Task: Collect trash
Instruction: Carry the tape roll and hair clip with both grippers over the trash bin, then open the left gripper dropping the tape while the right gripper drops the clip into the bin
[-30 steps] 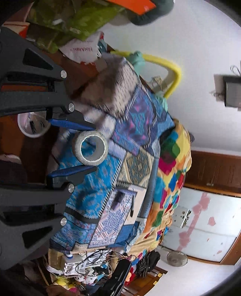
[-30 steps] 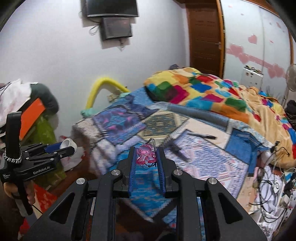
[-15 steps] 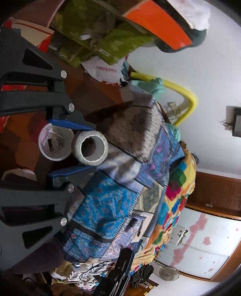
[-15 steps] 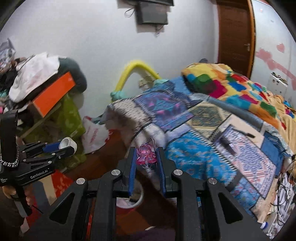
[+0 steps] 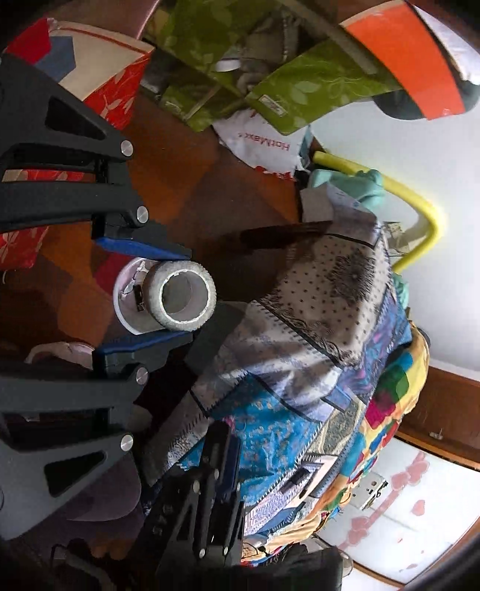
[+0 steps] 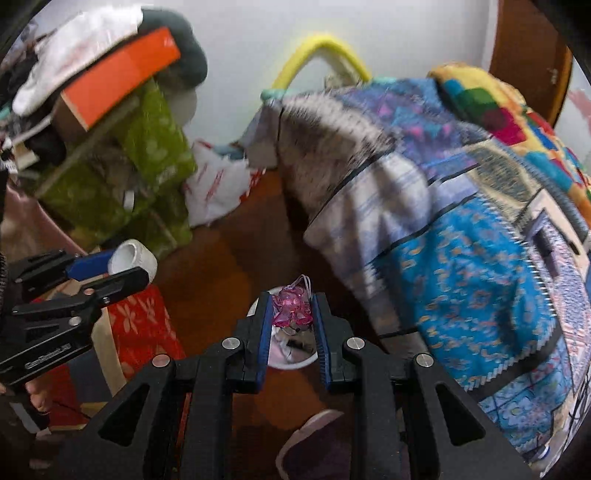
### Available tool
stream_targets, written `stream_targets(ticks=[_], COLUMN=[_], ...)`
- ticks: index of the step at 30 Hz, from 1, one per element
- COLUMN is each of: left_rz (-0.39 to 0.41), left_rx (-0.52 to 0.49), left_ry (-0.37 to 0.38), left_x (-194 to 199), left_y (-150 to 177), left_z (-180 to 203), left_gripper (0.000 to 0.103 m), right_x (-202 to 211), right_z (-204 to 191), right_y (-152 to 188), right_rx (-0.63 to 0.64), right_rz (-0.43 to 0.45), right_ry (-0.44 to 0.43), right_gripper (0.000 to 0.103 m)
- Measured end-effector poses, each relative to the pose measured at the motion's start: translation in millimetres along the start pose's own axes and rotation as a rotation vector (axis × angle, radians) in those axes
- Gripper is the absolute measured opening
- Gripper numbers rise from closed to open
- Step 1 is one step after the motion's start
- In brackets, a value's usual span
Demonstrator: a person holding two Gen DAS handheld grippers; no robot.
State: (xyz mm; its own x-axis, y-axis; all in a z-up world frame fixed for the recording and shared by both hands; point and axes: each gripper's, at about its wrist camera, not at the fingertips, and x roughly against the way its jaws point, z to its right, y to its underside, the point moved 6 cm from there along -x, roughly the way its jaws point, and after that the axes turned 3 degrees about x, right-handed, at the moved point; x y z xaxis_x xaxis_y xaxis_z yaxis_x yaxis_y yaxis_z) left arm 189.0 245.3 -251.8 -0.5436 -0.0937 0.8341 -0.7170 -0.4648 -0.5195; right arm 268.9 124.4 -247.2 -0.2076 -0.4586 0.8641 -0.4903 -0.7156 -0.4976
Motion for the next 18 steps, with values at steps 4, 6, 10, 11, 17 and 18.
stream_targets(ticks=[4,6,10,11,17,18], left_rz=[-0.034,-0.058,-0.094,-0.102,-0.166,-0.175], left_rx=[0.028,0.036,0.034,0.034,0.043,0.038], left_ry=[0.001,0.005,0.009,0.009,0.033,0.037], left_x=[-16.9,-26.6,-42.3,-46.2,-72.2,-76.9], left_y=[1.5,2.3,3.6,3.9,4.0,3.0], left_z=[-8.6,-11.1,-9.6,-9.2,-2.5,0.6], left_gripper=[0.036,0.036,0.036,0.036,0.036,0.036], right_x=[-22.0,-32.9,-50.2,-52.0,-48.2,-46.5], right_z=[-4.1,-4.8,-6.0,-3.9,12.7,16.8], right_y=[-7.5,-12.2,-18.0,-19.6,-22.9,-22.1], right_rx=[-0.014,-0.029,-0.045,-0.055,-0.067,-0.072], right_rz=[-0.045,-0.073,-0.129,-0.126,-0.109,-0.108], right_ry=[-0.035,-0.060,-0.087,-0.090,-0.061,-0.056], right_gripper=[0.020,0.020,0.038,0.043,0.046,0.046])
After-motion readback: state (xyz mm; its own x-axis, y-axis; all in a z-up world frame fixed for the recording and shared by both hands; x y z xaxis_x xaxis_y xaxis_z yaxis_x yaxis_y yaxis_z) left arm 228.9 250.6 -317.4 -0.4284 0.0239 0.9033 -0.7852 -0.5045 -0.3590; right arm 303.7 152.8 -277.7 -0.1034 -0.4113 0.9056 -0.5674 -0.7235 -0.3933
